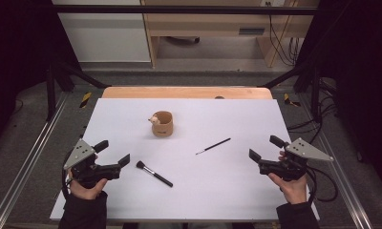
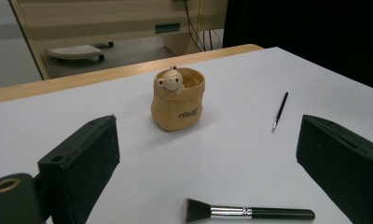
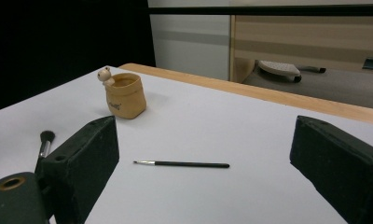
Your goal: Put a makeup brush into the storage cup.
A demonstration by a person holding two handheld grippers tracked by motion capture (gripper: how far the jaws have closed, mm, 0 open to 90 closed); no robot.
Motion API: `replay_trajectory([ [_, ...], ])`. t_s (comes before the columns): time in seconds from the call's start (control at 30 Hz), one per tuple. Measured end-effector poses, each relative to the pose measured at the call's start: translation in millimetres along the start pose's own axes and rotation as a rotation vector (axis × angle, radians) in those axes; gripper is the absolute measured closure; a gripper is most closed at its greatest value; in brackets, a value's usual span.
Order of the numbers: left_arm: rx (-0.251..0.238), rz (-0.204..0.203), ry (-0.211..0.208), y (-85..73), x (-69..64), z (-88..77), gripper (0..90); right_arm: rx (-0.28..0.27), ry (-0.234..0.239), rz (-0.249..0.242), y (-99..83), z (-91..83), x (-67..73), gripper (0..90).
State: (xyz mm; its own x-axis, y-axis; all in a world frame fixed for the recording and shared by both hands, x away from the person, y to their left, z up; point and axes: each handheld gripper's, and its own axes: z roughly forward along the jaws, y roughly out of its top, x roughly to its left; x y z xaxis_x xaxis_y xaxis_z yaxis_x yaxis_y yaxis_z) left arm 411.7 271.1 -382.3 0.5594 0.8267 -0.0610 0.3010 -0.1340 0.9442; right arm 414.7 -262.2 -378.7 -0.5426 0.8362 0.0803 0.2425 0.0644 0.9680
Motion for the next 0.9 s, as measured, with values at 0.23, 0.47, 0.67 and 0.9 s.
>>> replay_trajectory([
  [0.23,0.011,-0.01,0.003,-4.1,-2.8,2.9,5.5,0.022,-0.007,-0.007,-3.9,1.1,0.7,8.3],
  [0.47,0.028,-0.016,0.016,-8.2,-7.1,7.2,6.0,0.031,-0.013,-0.012,-4.8,1.8,3.8,8.3],
  [0.67,0.054,-0.033,0.026,-13.9,-12.1,13.6,6.1,0.044,-0.012,-0.019,-7.3,3.2,6.8,8.2],
  [0.9,0.082,-0.041,0.034,-19.7,-18.1,20.8,6.1,0.05,-0.01,-0.023,-8.0,4.4,9.1,8.1],
])
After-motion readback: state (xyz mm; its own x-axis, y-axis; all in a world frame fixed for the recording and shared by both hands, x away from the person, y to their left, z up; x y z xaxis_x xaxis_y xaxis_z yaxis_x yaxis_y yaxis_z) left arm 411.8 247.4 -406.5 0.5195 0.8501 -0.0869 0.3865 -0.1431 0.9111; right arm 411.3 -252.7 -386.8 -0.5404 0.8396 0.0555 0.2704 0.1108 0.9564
